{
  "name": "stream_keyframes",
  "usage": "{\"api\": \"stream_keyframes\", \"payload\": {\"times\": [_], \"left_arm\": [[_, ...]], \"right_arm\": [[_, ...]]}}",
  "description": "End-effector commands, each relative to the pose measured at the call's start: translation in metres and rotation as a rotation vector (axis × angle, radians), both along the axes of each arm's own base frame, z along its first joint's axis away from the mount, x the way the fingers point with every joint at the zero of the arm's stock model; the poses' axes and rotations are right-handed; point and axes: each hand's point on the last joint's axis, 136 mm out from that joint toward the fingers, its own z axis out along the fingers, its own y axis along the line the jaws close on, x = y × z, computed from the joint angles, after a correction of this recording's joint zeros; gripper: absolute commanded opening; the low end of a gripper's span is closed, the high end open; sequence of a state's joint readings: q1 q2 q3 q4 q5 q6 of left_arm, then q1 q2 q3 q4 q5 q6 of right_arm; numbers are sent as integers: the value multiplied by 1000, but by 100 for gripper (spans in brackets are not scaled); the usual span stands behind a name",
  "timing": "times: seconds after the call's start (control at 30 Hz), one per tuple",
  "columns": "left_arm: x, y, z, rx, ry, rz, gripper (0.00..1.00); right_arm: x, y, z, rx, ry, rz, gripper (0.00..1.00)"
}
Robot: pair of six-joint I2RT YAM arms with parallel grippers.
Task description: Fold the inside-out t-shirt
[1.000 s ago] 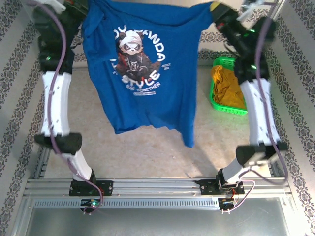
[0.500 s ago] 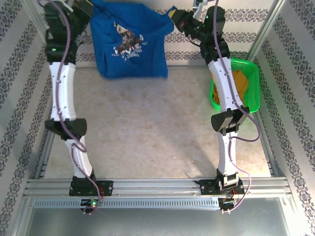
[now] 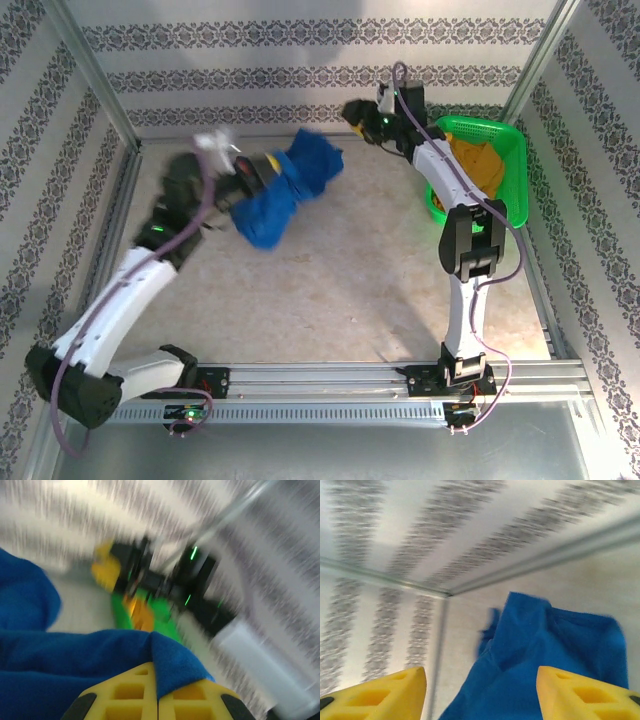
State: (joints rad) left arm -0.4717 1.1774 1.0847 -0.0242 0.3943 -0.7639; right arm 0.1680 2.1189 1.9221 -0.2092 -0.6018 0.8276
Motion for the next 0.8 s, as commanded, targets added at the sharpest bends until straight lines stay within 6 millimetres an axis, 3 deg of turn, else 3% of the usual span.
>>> {"api": "stream_keyframes", "payload": {"times": [0.0,0.07,0.17,0.23,0.33,0.43,0.53,0.67,0.77], "left_arm": [[-22,-53,-52,54,-14,-106,0],[-32,-87,-79,48,16,-175,2],[-42,-134,-87,48,11,-285,34],[-39,-145,-76,52,-16,-303,44],[-25,-136,-51,91,-74,-240,56],[-4,-105,-34,160,-82,-121,62],[26,-48,-41,263,-17,60,64],[66,46,-81,312,173,292,66],[91,98,-116,349,293,387,67]], "right_arm": [[-8,-57,37,-90,-115,-114,63],[-21,-64,50,-104,-143,-117,63],[-49,-65,66,-117,-165,-96,61],[-71,-66,66,-120,-157,-95,60],[-109,-72,55,-139,-128,-109,60],[-153,-71,31,-163,-73,-111,60],[-205,-61,-13,-222,30,-80,60],[-272,-50,-72,-283,168,-43,63],[-312,-47,-115,-326,263,-33,64]]}}
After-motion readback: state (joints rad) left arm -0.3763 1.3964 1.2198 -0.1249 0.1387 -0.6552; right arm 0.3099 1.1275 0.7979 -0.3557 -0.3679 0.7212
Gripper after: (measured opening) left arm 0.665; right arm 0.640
